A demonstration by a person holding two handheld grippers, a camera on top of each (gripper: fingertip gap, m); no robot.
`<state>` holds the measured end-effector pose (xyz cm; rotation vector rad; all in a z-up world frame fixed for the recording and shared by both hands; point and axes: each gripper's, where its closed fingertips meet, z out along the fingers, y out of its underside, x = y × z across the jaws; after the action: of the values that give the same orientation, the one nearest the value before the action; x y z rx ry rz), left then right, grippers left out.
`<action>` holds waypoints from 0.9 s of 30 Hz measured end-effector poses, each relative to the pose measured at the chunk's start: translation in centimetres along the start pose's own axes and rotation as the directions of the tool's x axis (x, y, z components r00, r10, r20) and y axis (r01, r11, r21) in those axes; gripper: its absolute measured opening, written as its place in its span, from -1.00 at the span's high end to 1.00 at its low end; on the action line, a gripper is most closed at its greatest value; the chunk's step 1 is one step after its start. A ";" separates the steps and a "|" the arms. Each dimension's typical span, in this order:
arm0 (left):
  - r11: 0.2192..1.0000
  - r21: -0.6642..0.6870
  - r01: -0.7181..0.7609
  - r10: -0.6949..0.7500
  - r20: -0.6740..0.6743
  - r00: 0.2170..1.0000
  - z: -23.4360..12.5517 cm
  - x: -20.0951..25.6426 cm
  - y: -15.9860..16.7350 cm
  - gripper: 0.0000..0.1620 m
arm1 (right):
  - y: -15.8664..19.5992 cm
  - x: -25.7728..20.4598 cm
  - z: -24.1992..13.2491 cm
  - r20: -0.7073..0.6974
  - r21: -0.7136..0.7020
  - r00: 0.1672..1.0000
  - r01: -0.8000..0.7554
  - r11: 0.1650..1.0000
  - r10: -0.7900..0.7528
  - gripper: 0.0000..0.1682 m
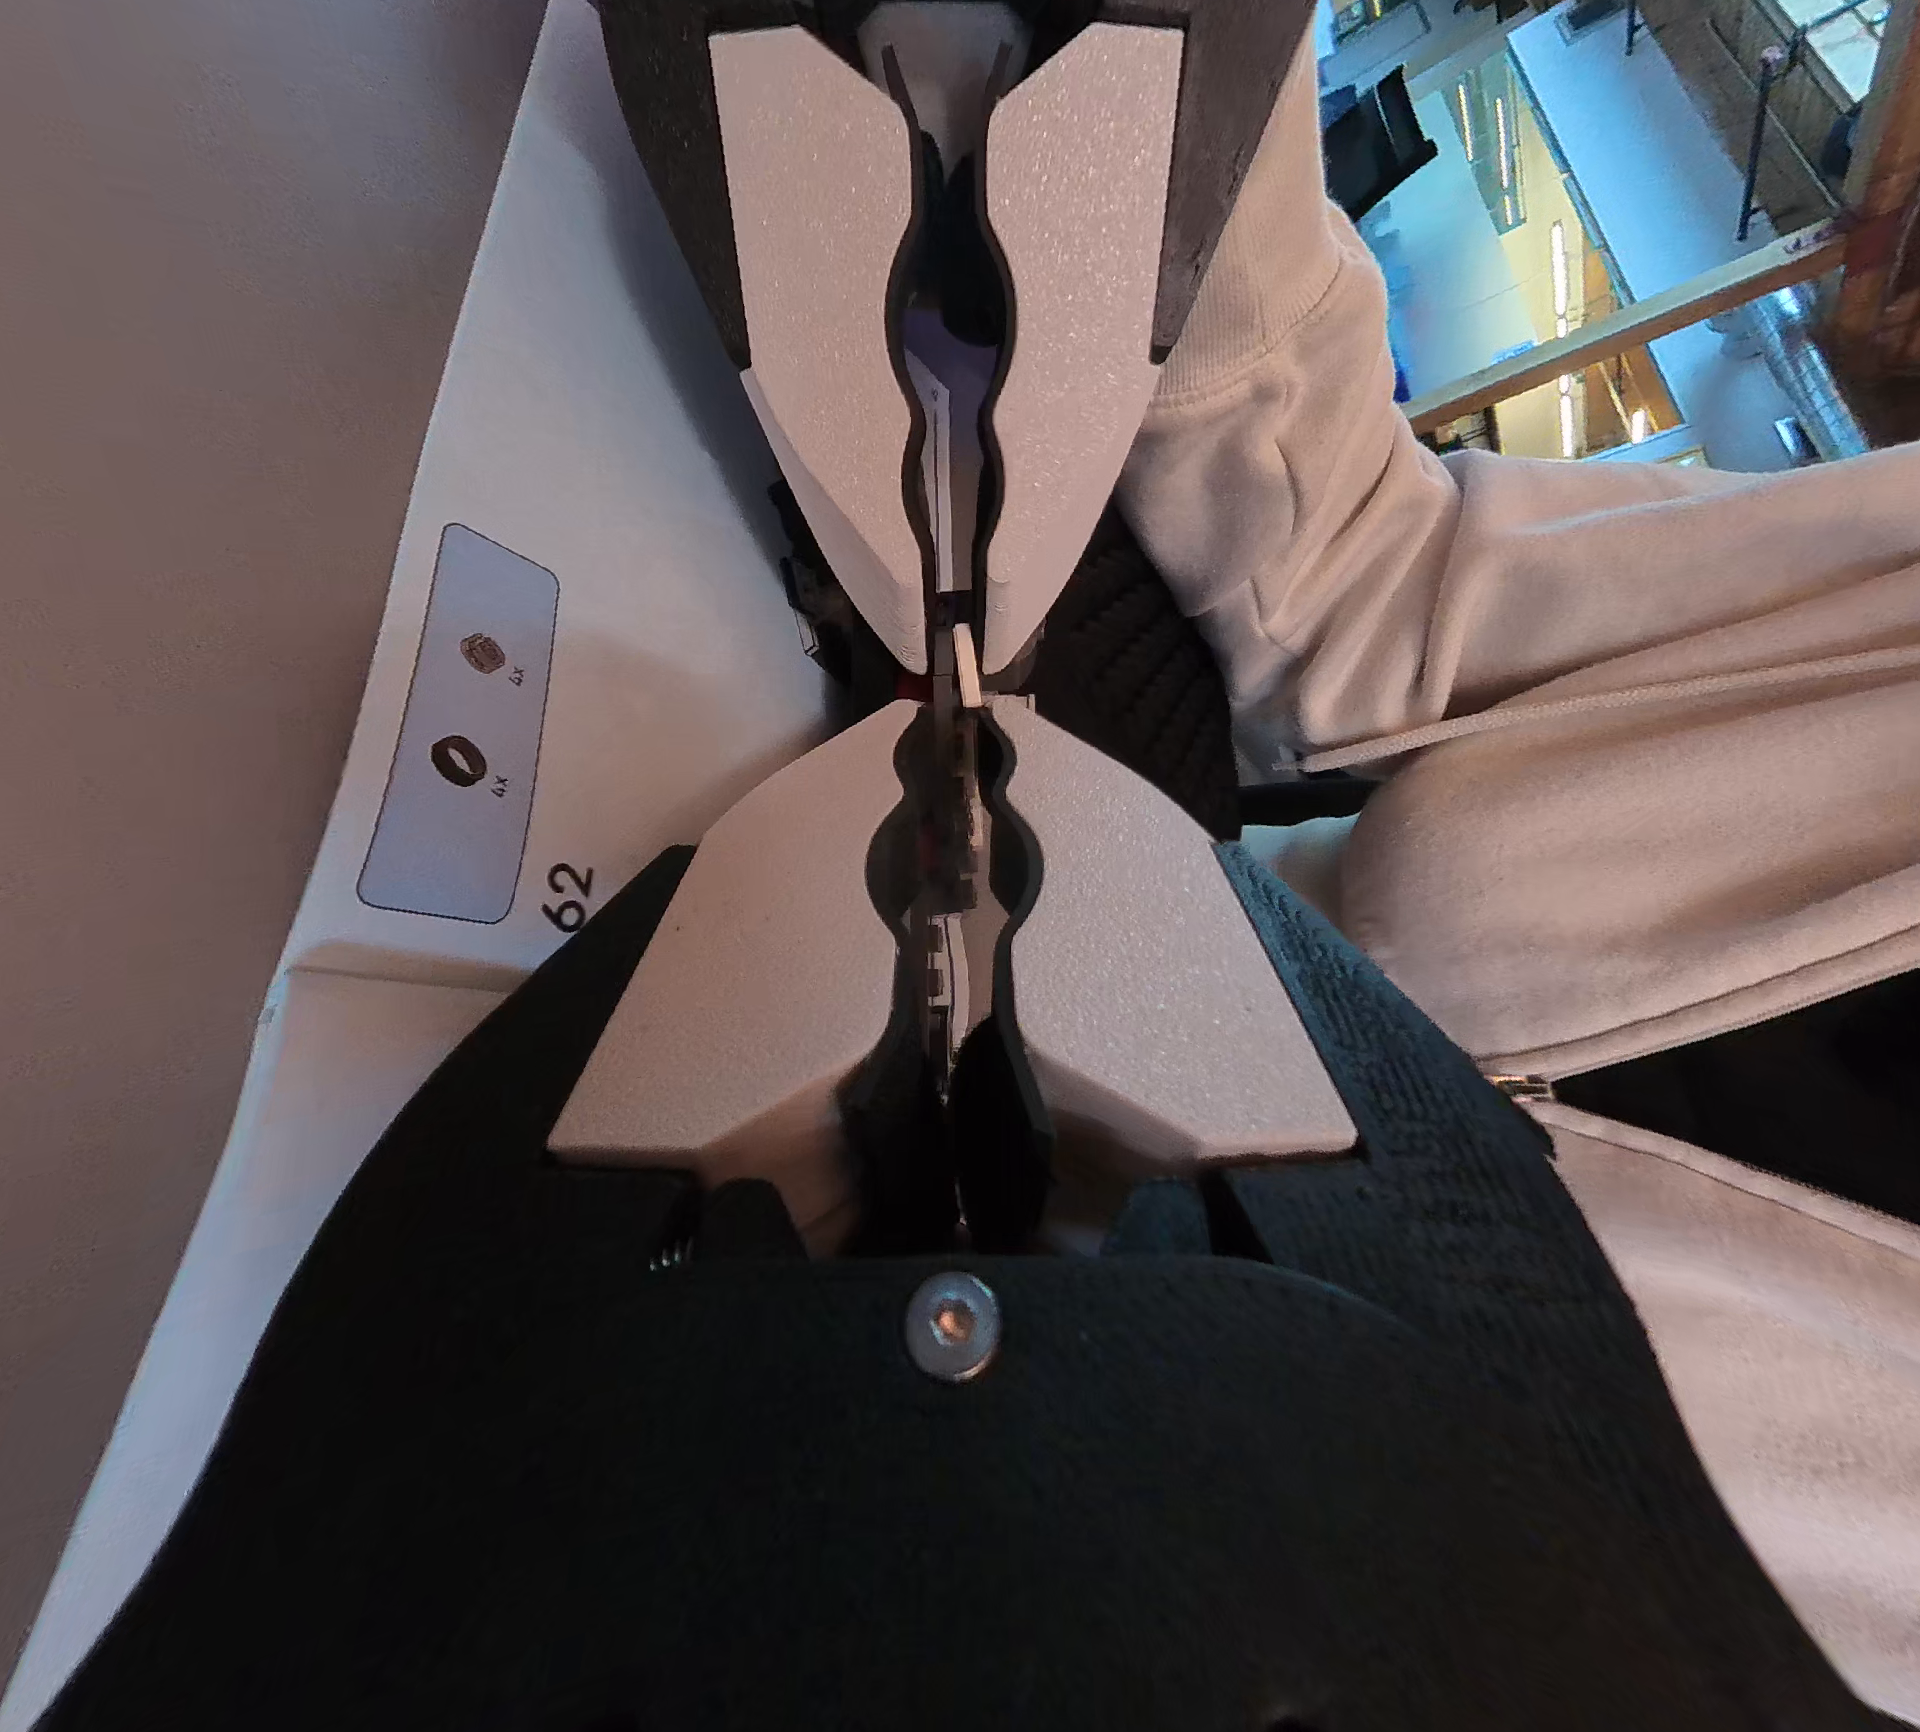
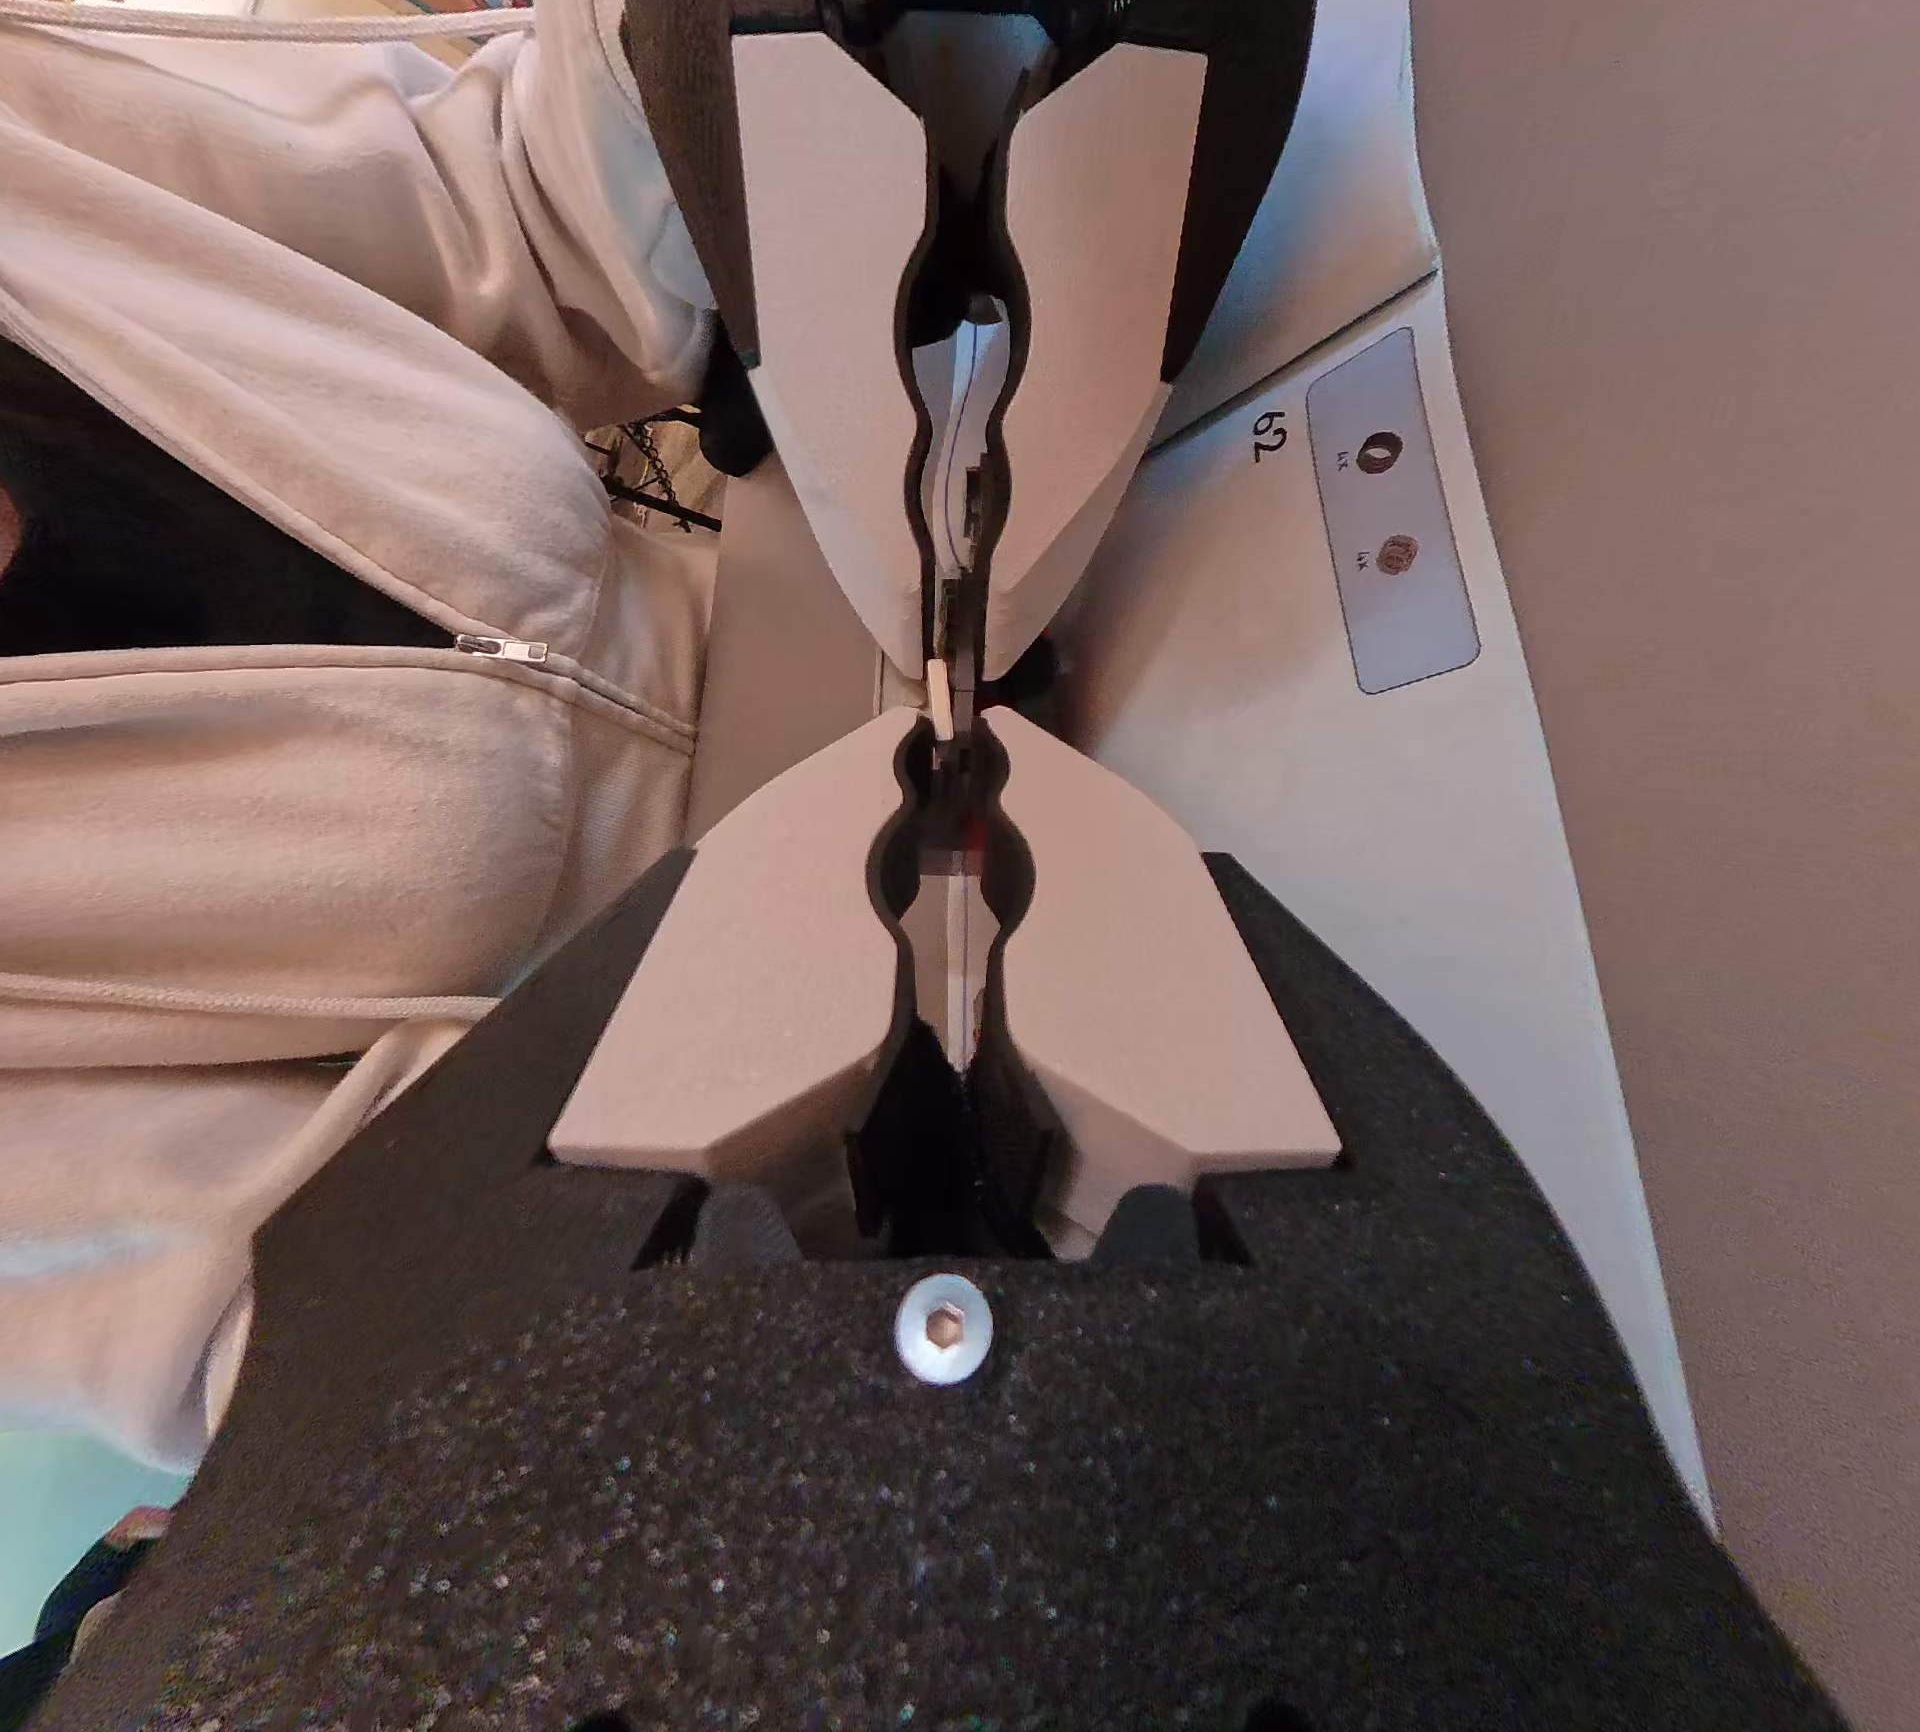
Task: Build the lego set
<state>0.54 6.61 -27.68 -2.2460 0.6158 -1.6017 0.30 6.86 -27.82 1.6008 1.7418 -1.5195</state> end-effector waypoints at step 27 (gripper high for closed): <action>0.999 0.000 -0.053 0.053 -0.019 0.998 -0.1 0.0 -0.2 0.80 | -0.1 0.4 -0.2 0.005 0.011 0.997 -0.080 0.997 0.080 0.92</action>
<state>0.43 6.81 -27.57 -2.1989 0.6752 -1.5992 0.14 7.22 -27.99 1.6509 1.6491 -1.4972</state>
